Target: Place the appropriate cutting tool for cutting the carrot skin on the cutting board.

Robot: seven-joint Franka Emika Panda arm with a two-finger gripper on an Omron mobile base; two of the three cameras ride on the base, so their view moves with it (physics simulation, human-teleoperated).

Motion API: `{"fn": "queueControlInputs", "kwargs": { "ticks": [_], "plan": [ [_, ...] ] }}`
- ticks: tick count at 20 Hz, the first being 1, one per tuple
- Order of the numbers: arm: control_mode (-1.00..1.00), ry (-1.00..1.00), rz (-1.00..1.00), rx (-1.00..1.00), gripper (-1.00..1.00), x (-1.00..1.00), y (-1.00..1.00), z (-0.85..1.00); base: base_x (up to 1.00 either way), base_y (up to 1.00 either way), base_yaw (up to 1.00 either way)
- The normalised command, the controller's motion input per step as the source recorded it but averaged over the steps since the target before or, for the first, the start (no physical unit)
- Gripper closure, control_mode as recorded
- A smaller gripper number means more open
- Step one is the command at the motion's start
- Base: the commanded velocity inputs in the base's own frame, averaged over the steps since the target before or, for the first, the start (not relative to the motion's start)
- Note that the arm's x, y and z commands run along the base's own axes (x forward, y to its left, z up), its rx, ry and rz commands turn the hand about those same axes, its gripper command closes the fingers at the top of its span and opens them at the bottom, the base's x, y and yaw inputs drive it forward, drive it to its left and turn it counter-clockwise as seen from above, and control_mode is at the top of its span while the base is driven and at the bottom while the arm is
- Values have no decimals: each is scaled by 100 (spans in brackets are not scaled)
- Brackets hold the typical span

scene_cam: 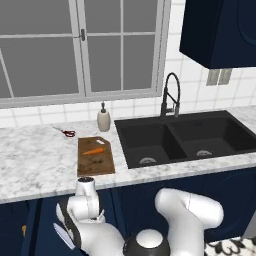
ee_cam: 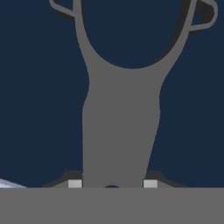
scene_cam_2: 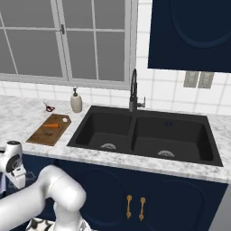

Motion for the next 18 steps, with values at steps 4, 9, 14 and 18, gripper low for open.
{"fn": "queueControlInputs", "kwargs": {
  "ticks": [4,9,14,18],
  "plan": [
    [-100,-1,-4,0,100,-89,-1,82,0,0,0],
    [-100,-13,-1,0,100,-79,0,100,0,0,0],
    [-100,-26,-3,-3,100,-17,0,100,0,0,0],
    [-100,-31,-6,-6,100,1,0,100,0,0,0]
  ]
}}
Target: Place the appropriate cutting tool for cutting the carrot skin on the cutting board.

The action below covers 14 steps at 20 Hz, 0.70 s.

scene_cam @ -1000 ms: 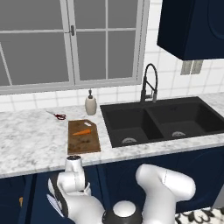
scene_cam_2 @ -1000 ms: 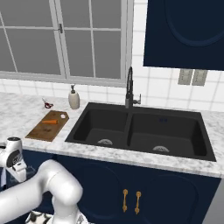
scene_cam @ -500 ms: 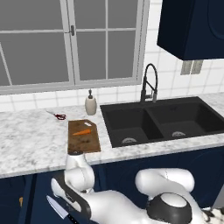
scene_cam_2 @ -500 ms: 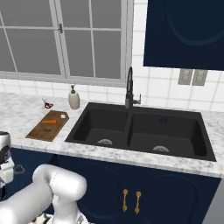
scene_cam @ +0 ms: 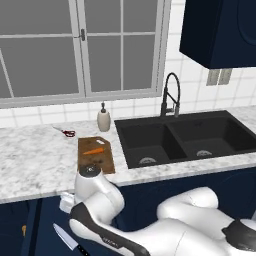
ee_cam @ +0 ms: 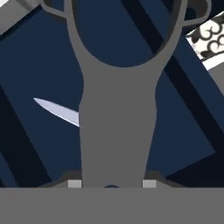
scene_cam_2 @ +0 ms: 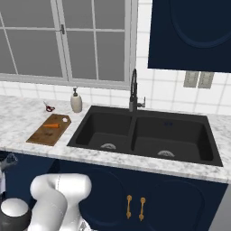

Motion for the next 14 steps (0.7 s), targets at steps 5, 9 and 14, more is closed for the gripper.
{"fn": "queueControlInputs", "kwargs": {
  "ticks": [5,9,14],
  "plan": [
    [-100,-25,-10,-7,100,24,0,94,0,0,0],
    [-100,-9,-11,-5,100,75,0,76,0,0,0],
    [-100,2,-14,0,100,100,1,35,0,0,0]
  ]
}}
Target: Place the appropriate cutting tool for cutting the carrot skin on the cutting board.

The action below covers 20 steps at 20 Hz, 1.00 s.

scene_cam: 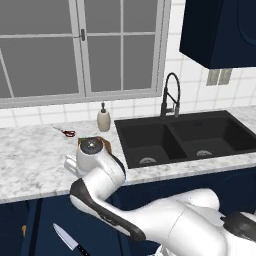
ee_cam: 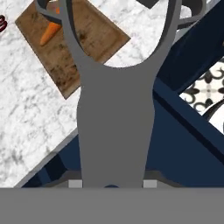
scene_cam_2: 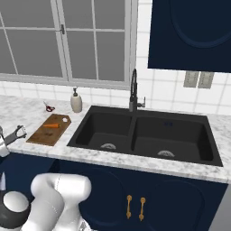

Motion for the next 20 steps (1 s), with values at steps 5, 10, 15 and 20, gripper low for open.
{"fn": "queueControlInputs", "kwargs": {
  "ticks": [5,10,15,20],
  "plan": [
    [-100,5,-12,2,100,91,0,-13,0,0,0],
    [-100,8,-11,8,100,83,-1,-23,0,0,0],
    [-100,11,-4,3,100,75,0,-46,0,0,0],
    [-100,7,0,0,100,36,0,-58,0,0,0]
  ]
}}
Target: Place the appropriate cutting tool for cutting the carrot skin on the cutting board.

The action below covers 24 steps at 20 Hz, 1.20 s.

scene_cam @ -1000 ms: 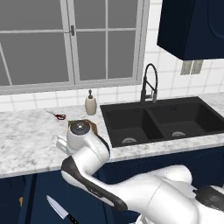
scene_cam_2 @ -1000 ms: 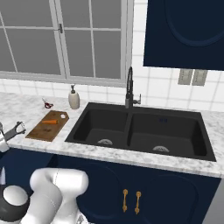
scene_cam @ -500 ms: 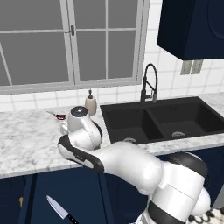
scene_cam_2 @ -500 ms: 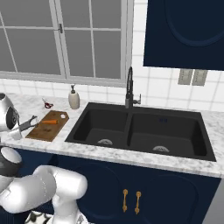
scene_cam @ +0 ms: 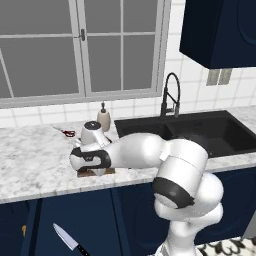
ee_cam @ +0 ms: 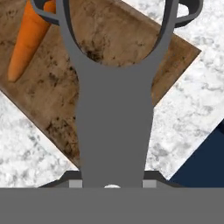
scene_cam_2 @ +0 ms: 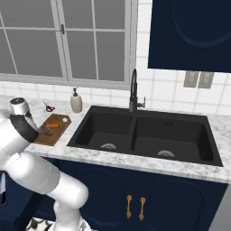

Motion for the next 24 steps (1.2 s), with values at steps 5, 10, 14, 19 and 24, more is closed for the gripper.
{"fn": "queueControlInputs", "kwargs": {
  "ticks": [5,10,14,19,24],
  "plan": [
    [-100,16,0,0,100,62,0,-13,0,0,0],
    [-100,21,-1,-6,100,42,3,-12,0,0,0],
    [-100,6,0,-1,100,14,1,-34,0,0,0],
    [-100,1,0,0,-100,0,0,-35,0,0,0],
    [-100,0,-1,2,-100,-40,-30,5,0,0,0]
  ]
}}
